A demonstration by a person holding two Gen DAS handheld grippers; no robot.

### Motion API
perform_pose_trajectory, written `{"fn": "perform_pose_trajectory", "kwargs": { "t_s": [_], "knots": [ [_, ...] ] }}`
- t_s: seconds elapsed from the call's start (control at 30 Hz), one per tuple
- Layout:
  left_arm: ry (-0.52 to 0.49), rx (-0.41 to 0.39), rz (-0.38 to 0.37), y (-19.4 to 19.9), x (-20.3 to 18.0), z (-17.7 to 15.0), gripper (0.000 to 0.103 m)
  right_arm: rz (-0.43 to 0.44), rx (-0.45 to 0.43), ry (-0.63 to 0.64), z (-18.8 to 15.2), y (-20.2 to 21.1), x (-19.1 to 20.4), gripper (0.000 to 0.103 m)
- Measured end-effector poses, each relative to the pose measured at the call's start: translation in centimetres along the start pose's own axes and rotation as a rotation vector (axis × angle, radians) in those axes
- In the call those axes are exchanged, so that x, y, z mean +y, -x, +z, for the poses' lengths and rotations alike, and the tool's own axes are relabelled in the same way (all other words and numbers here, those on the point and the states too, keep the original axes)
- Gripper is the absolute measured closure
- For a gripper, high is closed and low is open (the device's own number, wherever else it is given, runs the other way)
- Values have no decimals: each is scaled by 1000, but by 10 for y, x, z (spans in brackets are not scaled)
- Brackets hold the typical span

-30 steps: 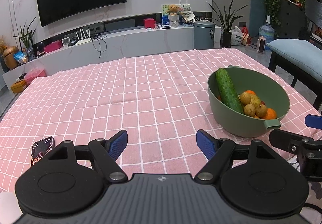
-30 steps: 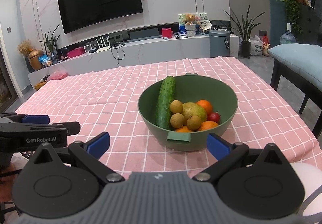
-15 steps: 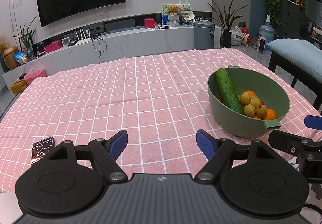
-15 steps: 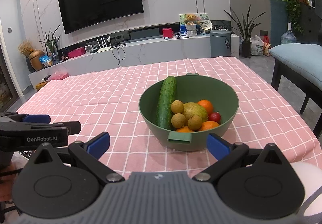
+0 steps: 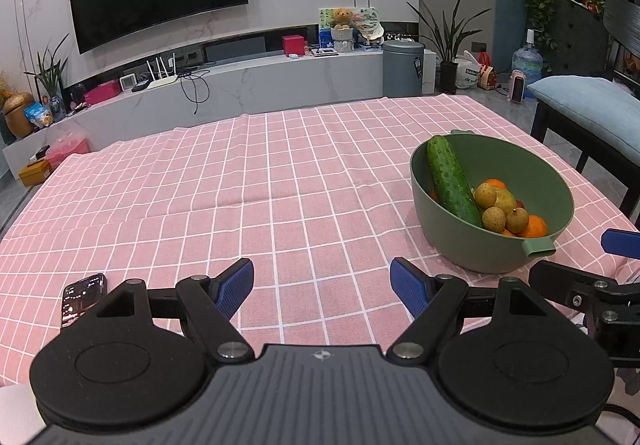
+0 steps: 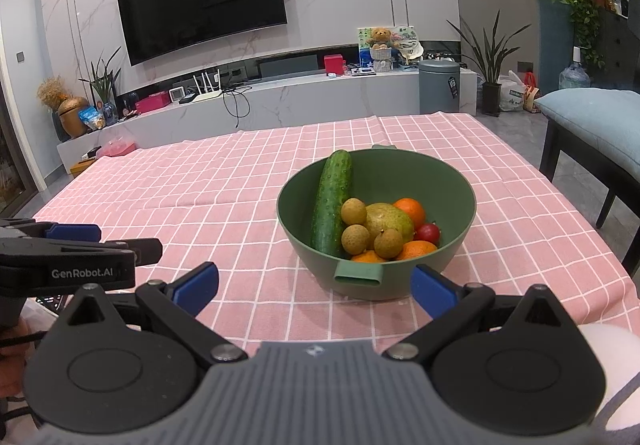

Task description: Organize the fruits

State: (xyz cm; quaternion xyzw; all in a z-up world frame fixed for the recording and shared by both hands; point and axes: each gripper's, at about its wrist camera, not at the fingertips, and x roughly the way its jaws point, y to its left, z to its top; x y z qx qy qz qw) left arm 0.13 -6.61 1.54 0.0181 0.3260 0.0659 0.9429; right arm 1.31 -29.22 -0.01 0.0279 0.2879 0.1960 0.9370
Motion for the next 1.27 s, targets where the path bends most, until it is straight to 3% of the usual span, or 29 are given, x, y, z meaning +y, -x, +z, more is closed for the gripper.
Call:
{"fn": "perform_pose_trajectory", "kwargs": {
  "t_s": [1.27],
  "knots": [
    [2,9,-2,-1,-1,-1,12,-3,0,5,0,0,-1,5]
  ]
}}
